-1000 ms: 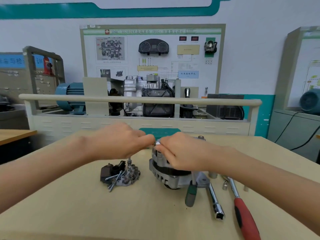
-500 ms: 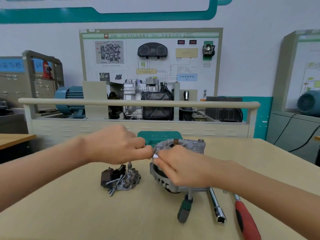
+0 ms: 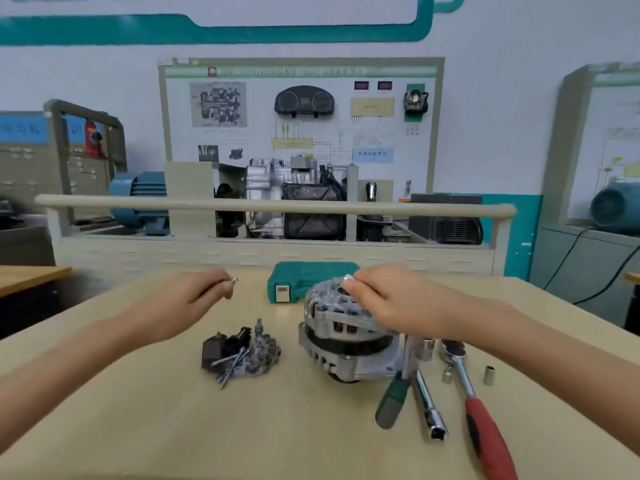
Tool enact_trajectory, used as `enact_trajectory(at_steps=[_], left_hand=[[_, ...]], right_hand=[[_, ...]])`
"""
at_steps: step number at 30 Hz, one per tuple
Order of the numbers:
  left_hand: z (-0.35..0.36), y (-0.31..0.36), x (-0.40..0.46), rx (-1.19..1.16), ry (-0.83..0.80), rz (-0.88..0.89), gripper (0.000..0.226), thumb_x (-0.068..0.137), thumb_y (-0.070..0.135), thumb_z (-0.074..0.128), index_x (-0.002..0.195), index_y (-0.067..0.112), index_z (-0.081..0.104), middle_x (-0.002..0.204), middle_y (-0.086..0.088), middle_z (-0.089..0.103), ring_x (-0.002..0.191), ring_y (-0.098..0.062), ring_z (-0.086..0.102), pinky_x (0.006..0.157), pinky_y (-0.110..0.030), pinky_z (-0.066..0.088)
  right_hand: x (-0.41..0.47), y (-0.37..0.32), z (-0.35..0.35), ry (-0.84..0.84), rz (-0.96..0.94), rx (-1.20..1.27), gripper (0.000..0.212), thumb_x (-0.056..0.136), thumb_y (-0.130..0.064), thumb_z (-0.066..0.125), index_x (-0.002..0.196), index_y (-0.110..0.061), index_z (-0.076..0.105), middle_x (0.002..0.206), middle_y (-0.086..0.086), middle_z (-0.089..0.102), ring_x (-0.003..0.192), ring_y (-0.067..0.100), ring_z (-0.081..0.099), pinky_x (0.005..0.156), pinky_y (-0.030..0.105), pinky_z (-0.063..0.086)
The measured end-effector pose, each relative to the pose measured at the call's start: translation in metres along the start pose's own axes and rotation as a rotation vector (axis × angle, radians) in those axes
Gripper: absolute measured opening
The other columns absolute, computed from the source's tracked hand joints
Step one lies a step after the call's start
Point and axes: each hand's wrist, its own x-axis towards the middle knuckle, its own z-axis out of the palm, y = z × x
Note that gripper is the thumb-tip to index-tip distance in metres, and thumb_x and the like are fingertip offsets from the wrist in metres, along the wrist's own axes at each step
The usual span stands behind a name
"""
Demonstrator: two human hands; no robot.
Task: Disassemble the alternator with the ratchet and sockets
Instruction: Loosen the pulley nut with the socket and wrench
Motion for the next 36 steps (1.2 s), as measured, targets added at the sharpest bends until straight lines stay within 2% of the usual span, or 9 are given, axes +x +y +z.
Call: enact_trajectory(at_steps=[7, 12, 16, 21, 28, 30, 33, 34, 36], left_hand=[[0.071, -0.012, -0.018, 0.086, -0.252, -0.098, 0.024, 0.099, 0.026, 0.045, 0.104, 0.014, 0.065, 0.095, 0.0, 0.057, 0.091, -0.015, 0.053, 0.077, -0.022, 0.037], [0.085, -0.009, -0.029, 0.103, -0.18, -0.148, 0.012, 0.088, 0.017, 0.056, 0.095, 0.018, 0.066, 0.071, 0.015, 0.05, 0.072, -0.01, 0.049, 0.061, -0.019, 0.033], [0.091, -0.003, -0.035, 0.084, -0.231, -0.142, 0.01, 0.083, 0.019, 0.061, 0.084, 0.028, 0.056, 0.075, 0.01, 0.053, 0.071, -0.009, 0.048, 0.06, -0.018, 0.032], [0.092, 0.0, -0.036, 0.104, -0.245, -0.157, 0.03, 0.084, 0.026, 0.064, 0.068, 0.037, 0.041, 0.07, 0.014, 0.051, 0.07, -0.007, 0.048, 0.061, -0.021, 0.036], [0.089, -0.002, -0.038, 0.231, -0.205, -0.213, 0.017, 0.085, 0.038, 0.061, 0.084, 0.032, 0.045, 0.086, 0.012, 0.05, 0.078, -0.01, 0.046, 0.059, -0.023, 0.031], [0.086, 0.003, -0.036, 0.165, -0.195, -0.212, 0.019, 0.085, 0.038, 0.063, 0.088, 0.029, 0.046, 0.086, 0.009, 0.051, 0.079, -0.012, 0.048, 0.062, -0.023, 0.034], [0.072, 0.025, -0.022, -0.17, 0.038, -0.14, 0.019, 0.088, 0.031, 0.063, 0.104, 0.024, 0.057, 0.087, 0.009, 0.056, 0.08, -0.009, 0.054, 0.065, -0.013, 0.038], [0.063, 0.038, -0.016, -0.288, 0.102, -0.083, 0.024, 0.089, 0.031, 0.061, 0.113, 0.027, 0.058, 0.092, 0.011, 0.058, 0.083, -0.005, 0.056, 0.068, -0.011, 0.04], [0.047, 0.068, -0.005, -0.47, 0.06, 0.065, 0.035, 0.088, 0.041, 0.054, 0.123, 0.04, 0.051, 0.103, 0.016, 0.059, 0.093, 0.0, 0.057, 0.077, -0.01, 0.044]], right_hand=[[-0.005, 0.003, 0.012, -0.04, 0.089, 0.224, 0.037, 0.101, -0.032, 0.03, 0.072, -0.018, 0.047, 0.061, -0.005, 0.041, 0.048, -0.001, 0.04, 0.05, 0.011, 0.035], [-0.006, 0.002, 0.01, -0.057, 0.141, 0.322, 0.035, 0.101, -0.032, 0.029, 0.082, -0.017, 0.055, 0.058, -0.005, 0.041, 0.04, -0.001, 0.038, 0.045, 0.014, 0.038], [-0.005, -0.002, 0.013, -0.065, 0.129, 0.307, 0.028, 0.101, -0.033, 0.032, 0.092, -0.016, 0.054, 0.062, -0.007, 0.041, 0.045, 0.0, 0.039, 0.046, 0.015, 0.037], [-0.005, -0.006, 0.013, -0.069, 0.12, 0.31, 0.022, 0.1, -0.033, 0.035, 0.081, -0.024, 0.041, 0.062, -0.009, 0.039, 0.039, -0.008, 0.039, 0.042, 0.009, 0.031], [-0.005, -0.005, 0.011, -0.081, 0.117, 0.358, 0.022, 0.1, -0.03, 0.036, 0.082, -0.02, 0.042, 0.063, -0.008, 0.038, 0.039, -0.006, 0.037, 0.041, 0.008, 0.031], [-0.006, -0.004, 0.011, -0.099, 0.133, 0.406, 0.021, 0.1, -0.031, 0.037, 0.082, -0.021, 0.043, 0.063, -0.008, 0.038, 0.039, -0.004, 0.036, 0.042, 0.01, 0.031], [-0.007, -0.002, 0.011, -0.12, 0.17, 0.44, 0.021, 0.099, -0.032, 0.039, 0.083, -0.021, 0.046, 0.065, -0.008, 0.041, 0.043, -0.002, 0.037, 0.044, 0.014, 0.033], [-0.007, -0.002, 0.011, -0.126, 0.176, 0.446, 0.021, 0.099, -0.032, 0.039, 0.083, -0.02, 0.047, 0.065, -0.007, 0.042, 0.045, -0.001, 0.037, 0.046, 0.015, 0.033], [-0.005, -0.002, 0.011, -0.135, 0.176, 0.454, 0.02, 0.099, -0.03, 0.04, 0.084, -0.019, 0.049, 0.067, -0.006, 0.043, 0.051, 0.002, 0.038, 0.049, 0.019, 0.034]])
